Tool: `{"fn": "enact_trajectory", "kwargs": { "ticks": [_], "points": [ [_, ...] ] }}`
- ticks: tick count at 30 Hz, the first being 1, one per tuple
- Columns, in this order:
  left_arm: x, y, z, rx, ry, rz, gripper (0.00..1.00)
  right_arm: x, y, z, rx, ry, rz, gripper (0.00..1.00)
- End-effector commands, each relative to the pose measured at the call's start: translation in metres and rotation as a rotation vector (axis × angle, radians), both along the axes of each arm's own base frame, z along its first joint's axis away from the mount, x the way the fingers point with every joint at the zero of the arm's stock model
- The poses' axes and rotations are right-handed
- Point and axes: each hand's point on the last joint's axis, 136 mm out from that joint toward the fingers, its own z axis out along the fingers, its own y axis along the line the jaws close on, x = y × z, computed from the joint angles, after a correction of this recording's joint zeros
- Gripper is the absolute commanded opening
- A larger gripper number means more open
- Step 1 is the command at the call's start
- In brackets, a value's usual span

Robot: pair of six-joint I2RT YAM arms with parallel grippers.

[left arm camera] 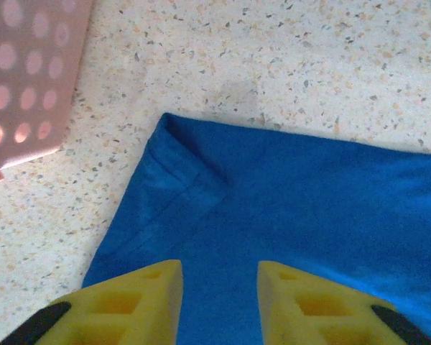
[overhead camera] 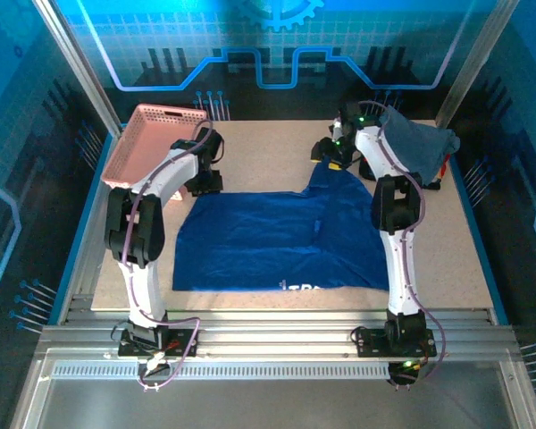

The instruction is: Fold and stack the t-shirts

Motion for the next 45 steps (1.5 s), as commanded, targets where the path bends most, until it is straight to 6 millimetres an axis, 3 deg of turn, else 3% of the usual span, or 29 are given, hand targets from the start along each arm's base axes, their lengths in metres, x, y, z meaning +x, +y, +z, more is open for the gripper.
{"fn": "enact_trajectory", "kwargs": {
  "ticks": [1, 11, 15, 23, 29, 36, 38, 41, 45],
  "points": [
    [0.007, 0.006, -0.021, 0.000, 0.019, 0.023, 0.36, 0.000, 0.004, -0.014, -0.017, 0.022, -0.013, 0.63],
    [0.007, 0.012, -0.032, 0.019, 0.035, 0.035, 0.36, 0.028, -0.005, -0.019, -0.063, -0.037, -0.052, 0.59],
    [0.005, 0.013, -0.027, 0.001, 0.021, 0.050, 0.37, 0.037, -0.014, -0.028, -0.124, -0.057, -0.081, 0.61],
    [-0.006, 0.013, -0.012, -0.015, -0.003, 0.065, 0.37, 0.058, -0.016, -0.023, -0.236, -0.170, -0.075, 0.65],
    [-0.016, 0.015, -0.005, -0.020, -0.016, 0.080, 0.39, 0.063, -0.011, -0.043, -0.262, -0.170, -0.073, 0.67],
    [-0.020, 0.016, 0.007, -0.026, -0.037, 0.083, 0.40, 0.054, -0.026, -0.075, -0.351, -0.100, -0.126, 0.50],
    [-0.021, 0.016, 0.010, -0.025, -0.041, 0.083, 0.40, 0.055, -0.034, -0.075, -0.378, -0.100, -0.153, 0.48],
    [-0.023, 0.017, 0.013, -0.027, -0.045, 0.083, 0.40, 0.056, -0.038, -0.075, -0.332, -0.085, -0.198, 0.56],
    [-0.024, 0.016, 0.013, -0.028, -0.043, 0.083, 0.41, 0.060, -0.034, -0.074, -0.307, -0.097, -0.200, 0.45]
  ]
}}
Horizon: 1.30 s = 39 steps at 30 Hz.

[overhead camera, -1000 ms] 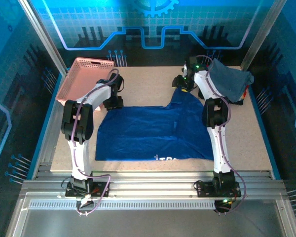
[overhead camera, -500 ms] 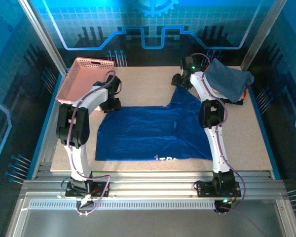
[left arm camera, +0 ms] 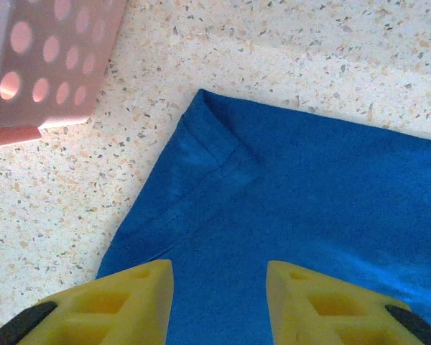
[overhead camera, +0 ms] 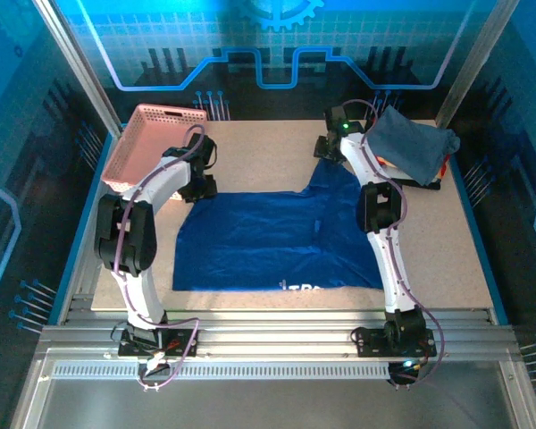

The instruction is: Fold and stack the t-shirts

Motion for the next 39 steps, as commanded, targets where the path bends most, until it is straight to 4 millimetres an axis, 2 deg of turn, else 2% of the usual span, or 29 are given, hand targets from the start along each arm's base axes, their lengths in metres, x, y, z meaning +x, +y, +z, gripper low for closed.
{"fn": "enact_trajectory", "kwargs": {
  "ticks": [1, 5, 7, 8, 12, 15, 17, 22, 27, 32, 39],
  "points": [
    [-0.005, 0.003, 0.010, -0.014, -0.010, 0.031, 0.41, -0.009, -0.007, -0.032, 0.011, 0.075, -0.040, 0.37],
    [-0.005, 0.003, 0.011, -0.015, -0.016, 0.033, 0.43, -0.017, -0.009, -0.038, 0.019, 0.117, -0.061, 0.10],
    [-0.005, 0.003, 0.010, -0.012, -0.014, 0.028, 0.43, -0.021, -0.013, -0.036, 0.007, 0.124, -0.082, 0.01],
    [-0.004, 0.003, 0.010, -0.013, -0.016, 0.023, 0.46, -0.021, -0.016, -0.031, 0.005, 0.118, -0.101, 0.00],
    [0.004, 0.001, 0.014, -0.006, -0.022, -0.026, 0.59, -0.019, -0.016, 0.002, 0.037, 0.046, -0.124, 0.00],
    [0.011, -0.003, 0.008, 0.007, 0.019, -0.074, 0.59, -0.023, -0.014, 0.019, 0.058, 0.020, -0.121, 0.00],
    [0.014, -0.008, 0.003, 0.030, 0.041, -0.125, 0.59, -0.027, -0.011, 0.021, 0.066, 0.034, -0.110, 0.00],
    [0.006, -0.014, -0.022, 0.103, 0.152, -0.213, 0.59, -0.034, -0.006, 0.017, 0.068, 0.066, -0.085, 0.00],
    [0.008, -0.009, -0.045, 0.157, 0.190, -0.214, 0.56, -0.037, -0.004, 0.021, 0.073, 0.069, -0.063, 0.00],
    [0.022, -0.003, -0.049, 0.207, 0.170, -0.195, 0.52, -0.040, -0.004, 0.023, 0.074, 0.070, -0.050, 0.00],
    [0.032, -0.001, -0.060, 0.222, 0.171, -0.182, 0.49, -0.047, -0.008, 0.023, 0.077, 0.085, -0.044, 0.00]
  ]
}}
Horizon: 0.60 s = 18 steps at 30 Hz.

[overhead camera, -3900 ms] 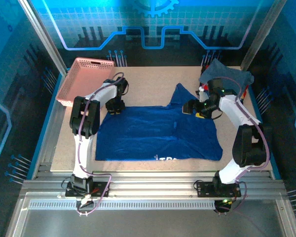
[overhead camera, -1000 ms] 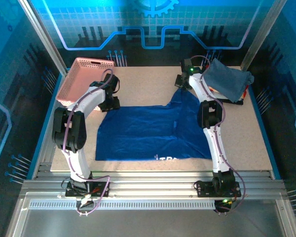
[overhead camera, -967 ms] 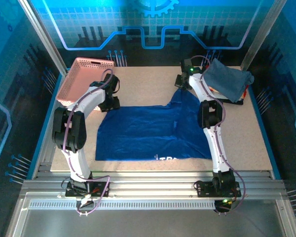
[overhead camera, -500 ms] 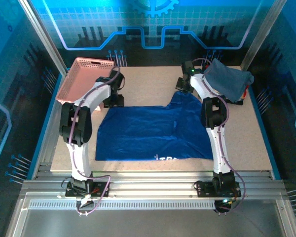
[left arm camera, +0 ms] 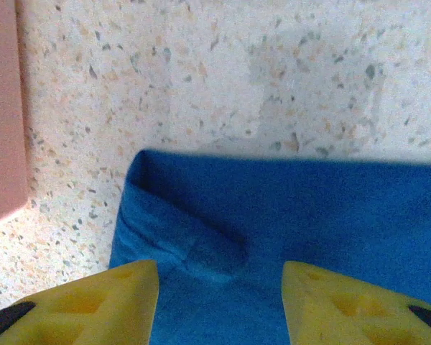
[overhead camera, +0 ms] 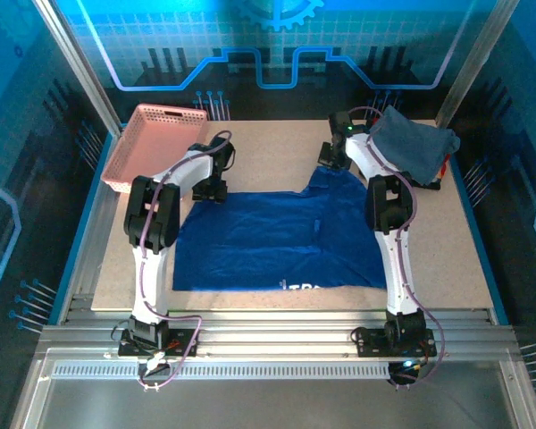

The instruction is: Fold and stack the t-shirts

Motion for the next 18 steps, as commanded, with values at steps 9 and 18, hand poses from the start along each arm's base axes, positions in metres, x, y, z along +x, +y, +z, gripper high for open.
{"fn": "enact_trajectory", "kwargs": {
  "ticks": [9, 18],
  "points": [
    [0.010, 0.020, -0.017, 0.061, 0.016, 0.040, 0.38, -0.008, -0.009, 0.024, 0.006, -0.006, 0.014, 0.00],
    [0.007, 0.025, -0.019, 0.048, 0.029, 0.027, 0.23, -0.016, -0.017, 0.017, 0.002, 0.024, 0.001, 0.00]
  ]
}}
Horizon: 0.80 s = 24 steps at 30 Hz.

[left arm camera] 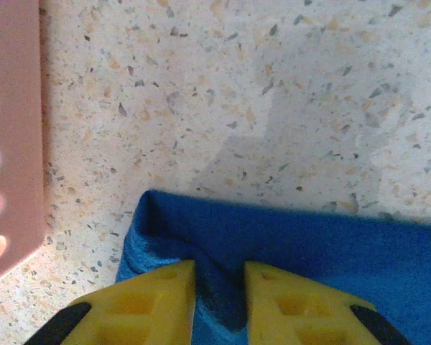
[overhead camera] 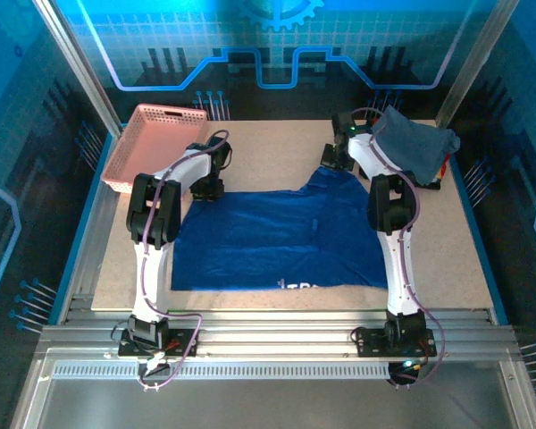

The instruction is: Fold and stack the t-shirts

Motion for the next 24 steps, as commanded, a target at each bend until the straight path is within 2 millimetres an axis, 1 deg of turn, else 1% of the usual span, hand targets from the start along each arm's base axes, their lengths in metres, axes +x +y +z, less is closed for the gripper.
{"fn": "enact_trajectory", "kwargs": {
  "ticks": [1, 5, 8, 10, 14, 20, 24],
  "points": [
    [-0.003, 0.007, -0.006, 0.015, 0.020, -0.005, 0.22, -0.006, -0.008, 0.017, 0.012, 0.001, -0.009, 0.00],
    [-0.003, 0.009, 0.002, 0.013, 0.000, -0.017, 0.16, -0.008, -0.012, 0.016, -0.001, 0.010, -0.012, 0.00],
    [0.000, 0.010, 0.012, 0.012, -0.019, -0.030, 0.04, -0.010, -0.016, 0.015, -0.015, 0.016, -0.019, 0.00],
    [0.001, 0.011, 0.021, 0.008, -0.035, -0.033, 0.00, -0.011, -0.020, 0.015, -0.014, 0.021, -0.032, 0.00],
    [0.003, 0.015, 0.045, -0.010, -0.087, -0.041, 0.00, -0.010, -0.023, 0.024, 0.002, -0.005, -0.056, 0.00],
    [0.001, 0.018, 0.076, -0.035, -0.146, -0.078, 0.00, -0.008, -0.027, 0.043, 0.024, -0.051, -0.080, 0.00],
    [-0.004, 0.019, 0.086, -0.063, -0.168, -0.091, 0.00, -0.008, -0.029, 0.051, 0.027, -0.062, -0.076, 0.00]
  ]
}}
